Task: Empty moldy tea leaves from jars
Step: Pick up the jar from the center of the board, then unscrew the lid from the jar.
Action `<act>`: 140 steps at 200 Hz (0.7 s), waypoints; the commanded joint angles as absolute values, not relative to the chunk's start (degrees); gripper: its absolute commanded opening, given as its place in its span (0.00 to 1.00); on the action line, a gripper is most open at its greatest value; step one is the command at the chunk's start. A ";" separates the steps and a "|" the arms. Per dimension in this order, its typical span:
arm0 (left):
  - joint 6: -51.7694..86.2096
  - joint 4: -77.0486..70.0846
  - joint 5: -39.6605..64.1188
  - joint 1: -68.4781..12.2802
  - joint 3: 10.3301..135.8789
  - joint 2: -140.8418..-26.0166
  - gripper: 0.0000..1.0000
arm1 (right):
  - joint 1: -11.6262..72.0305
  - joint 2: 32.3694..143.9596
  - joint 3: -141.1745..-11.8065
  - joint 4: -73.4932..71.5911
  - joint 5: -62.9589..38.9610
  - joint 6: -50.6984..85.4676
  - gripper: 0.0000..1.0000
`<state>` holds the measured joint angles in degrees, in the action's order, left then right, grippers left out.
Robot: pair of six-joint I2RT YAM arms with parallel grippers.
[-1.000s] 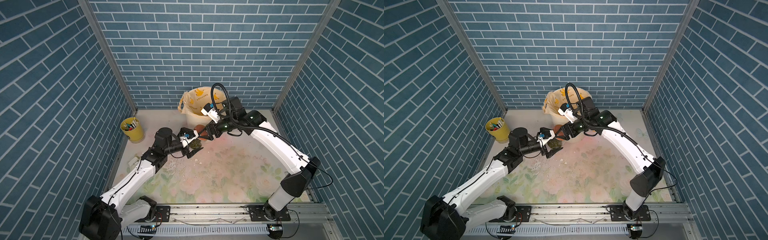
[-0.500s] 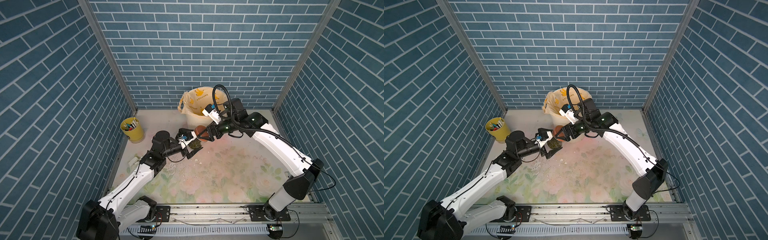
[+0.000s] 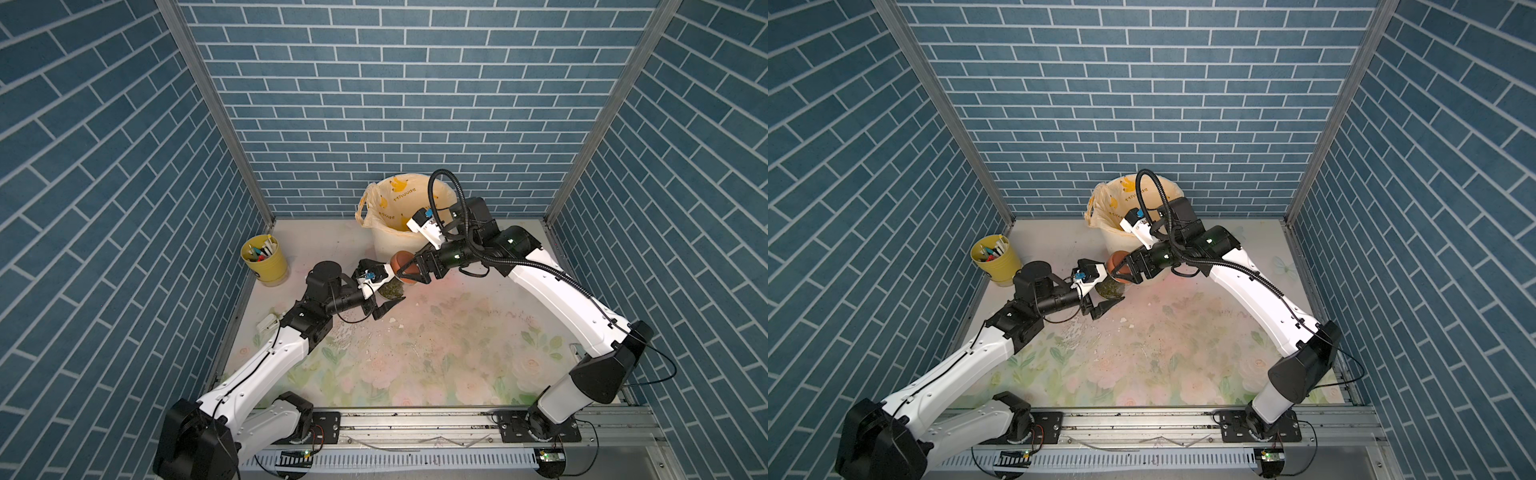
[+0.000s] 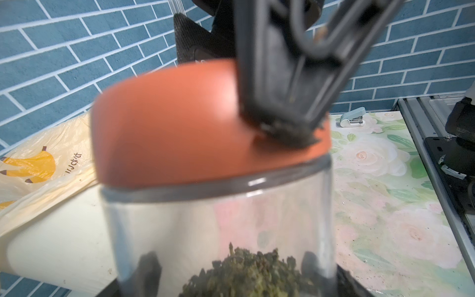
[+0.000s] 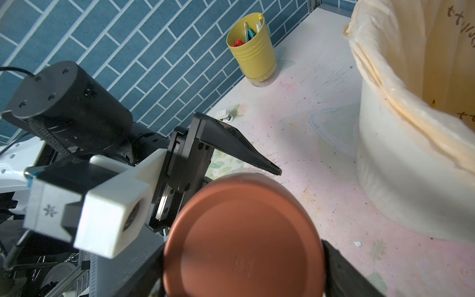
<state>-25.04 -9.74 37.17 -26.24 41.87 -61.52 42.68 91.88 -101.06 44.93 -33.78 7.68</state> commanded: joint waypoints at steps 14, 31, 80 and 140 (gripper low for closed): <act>-24.32 -9.91 36.48 -26.40 43.90 -62.37 0.87 | 42.80 88.78 -100.73 42.09 -37.45 8.52 0.00; -23.94 -9.89 36.52 -26.37 43.93 -62.58 0.74 | 42.78 88.67 -100.63 41.91 -37.61 8.53 0.00; -24.17 -9.50 36.89 -26.41 43.86 -61.89 0.44 | 42.80 88.40 -99.05 42.05 -36.75 8.26 0.00; -28.01 -4.44 40.55 -26.28 45.29 -61.51 0.00 | 42.76 86.84 -96.59 43.57 -33.62 3.90 0.13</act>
<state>-26.17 -6.68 37.95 -26.39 42.54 -62.26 42.48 89.80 -96.66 43.27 -33.61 7.94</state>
